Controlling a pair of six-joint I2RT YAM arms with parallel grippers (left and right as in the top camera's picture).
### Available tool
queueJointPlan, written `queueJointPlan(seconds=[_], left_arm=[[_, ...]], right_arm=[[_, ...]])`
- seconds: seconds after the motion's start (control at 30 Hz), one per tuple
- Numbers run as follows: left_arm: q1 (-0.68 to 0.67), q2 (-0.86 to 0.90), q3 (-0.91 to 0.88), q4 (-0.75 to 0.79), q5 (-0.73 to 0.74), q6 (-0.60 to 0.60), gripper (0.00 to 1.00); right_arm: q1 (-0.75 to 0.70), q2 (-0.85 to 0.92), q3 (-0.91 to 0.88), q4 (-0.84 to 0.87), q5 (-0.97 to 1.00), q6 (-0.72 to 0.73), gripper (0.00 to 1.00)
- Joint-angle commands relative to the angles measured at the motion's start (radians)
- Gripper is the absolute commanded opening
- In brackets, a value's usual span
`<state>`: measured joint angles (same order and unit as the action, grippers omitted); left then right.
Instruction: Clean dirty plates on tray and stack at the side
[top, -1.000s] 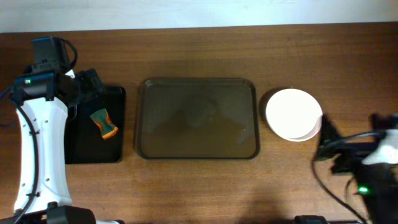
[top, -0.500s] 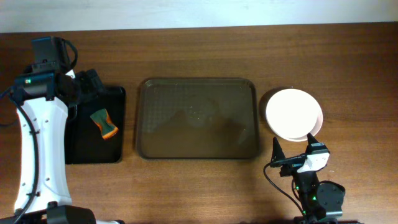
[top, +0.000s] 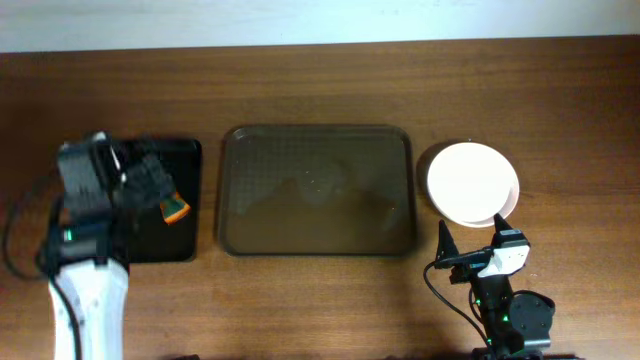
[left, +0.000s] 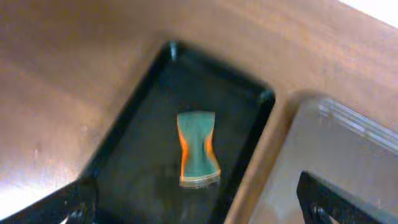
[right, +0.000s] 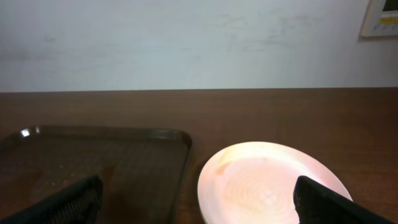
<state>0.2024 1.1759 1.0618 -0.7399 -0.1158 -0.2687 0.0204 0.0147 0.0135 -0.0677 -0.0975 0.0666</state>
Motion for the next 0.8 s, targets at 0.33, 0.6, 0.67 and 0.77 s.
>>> queueJointPlan(seconds=[0.33,0.6,0.67,0.77], left_arm=[[-0.123,-1.067,-1.054,0.738,0.044,0.085,1.00],[-0.126,-1.171,-1.053,0.663,0.052,0.084,1.00],[-0.126,-1.171,-1.053,0.663,0.052,0.084,0.99],[-0.126,-1.171,-1.053,0.663,0.052,0.084,1.00]], right_arm=[[0.007,-0.006,-0.008,-0.003,0.002,-0.007,0.98],[0.007,-0.006,-0.008,-0.003,0.002,-0.006,0.98],[0.007,-0.006,-0.008,-0.003,0.002,-0.007,0.98],[0.007,-0.006,-0.008,-0.003,0.002,-0.007,0.98]])
